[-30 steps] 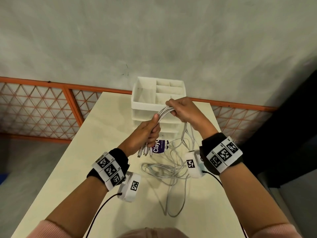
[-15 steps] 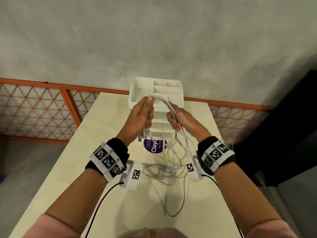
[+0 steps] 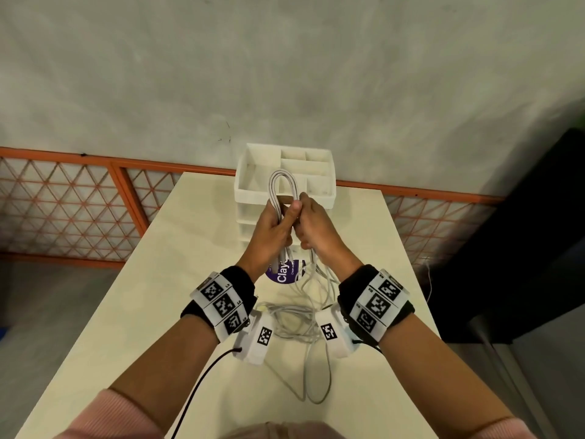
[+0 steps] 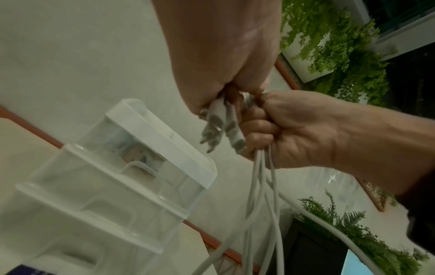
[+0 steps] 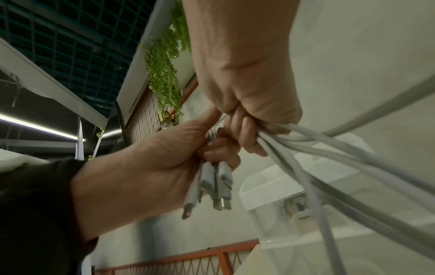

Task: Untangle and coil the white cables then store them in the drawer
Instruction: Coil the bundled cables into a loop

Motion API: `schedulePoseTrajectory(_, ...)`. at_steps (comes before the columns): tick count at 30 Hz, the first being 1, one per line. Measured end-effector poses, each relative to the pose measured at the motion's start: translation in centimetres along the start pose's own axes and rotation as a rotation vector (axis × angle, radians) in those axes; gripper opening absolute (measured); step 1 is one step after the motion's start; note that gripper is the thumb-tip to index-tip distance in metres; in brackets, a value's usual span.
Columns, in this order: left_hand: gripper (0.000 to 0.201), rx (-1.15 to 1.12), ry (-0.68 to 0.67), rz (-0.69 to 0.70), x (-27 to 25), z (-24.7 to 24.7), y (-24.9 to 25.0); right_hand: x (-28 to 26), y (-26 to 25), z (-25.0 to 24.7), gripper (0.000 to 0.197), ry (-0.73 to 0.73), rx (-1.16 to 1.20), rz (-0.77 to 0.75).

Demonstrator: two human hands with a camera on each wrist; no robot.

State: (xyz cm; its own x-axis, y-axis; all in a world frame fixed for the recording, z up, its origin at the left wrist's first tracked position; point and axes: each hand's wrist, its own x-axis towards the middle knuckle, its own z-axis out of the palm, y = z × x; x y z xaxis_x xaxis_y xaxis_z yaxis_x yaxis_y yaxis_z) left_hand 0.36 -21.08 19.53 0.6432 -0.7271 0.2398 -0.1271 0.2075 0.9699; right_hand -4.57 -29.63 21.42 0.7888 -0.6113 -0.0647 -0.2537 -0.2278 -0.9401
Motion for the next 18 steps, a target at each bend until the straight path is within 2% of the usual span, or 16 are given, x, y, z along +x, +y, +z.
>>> schedulePoseTrajectory(2,0.022,-0.003,0.026,-0.018,0.0,0.1,-0.4,0.0,0.4,0.2,0.029,-0.014,0.080,0.051)
schedulePoseTrajectory(6,0.040,0.043,0.020,-0.016,-0.1,0.3,-0.8,0.0,0.5,0.0,0.035,-0.117,0.126,0.114)
schedulePoseTrajectory(9,0.043,0.057,0.064,0.036,0.0,0.2,-0.2,-0.4,0.4,-0.2,0.064,-0.183,0.013,0.013)
schedulePoseTrajectory(10,0.042,0.076,0.102,0.060,0.3,-0.1,-0.1,-0.7,0.4,-0.4,0.066,-0.221,-0.050,-0.035)
schedulePoseTrajectory(12,0.038,0.115,0.211,0.091,1.2,-1.4,-0.2,-1.3,0.4,-0.8,0.061,-0.310,-0.190,-0.091)
schedulePoseTrajectory(14,0.035,0.152,0.354,0.081,2.4,-2.7,-0.5,-1.5,0.6,-1.1,0.049,-0.351,-0.288,-0.139)
schedulePoseTrajectory(16,0.030,0.201,0.462,0.080,3.1,-3.6,-0.9,-1.5,0.7,-1.0,0.038,-0.367,-0.312,-0.173)
schedulePoseTrajectory(18,0.028,0.230,0.503,0.062,3.5,-3.7,-1.0,-1.5,0.6,-0.9,0.032,-0.453,-0.269,-0.174)
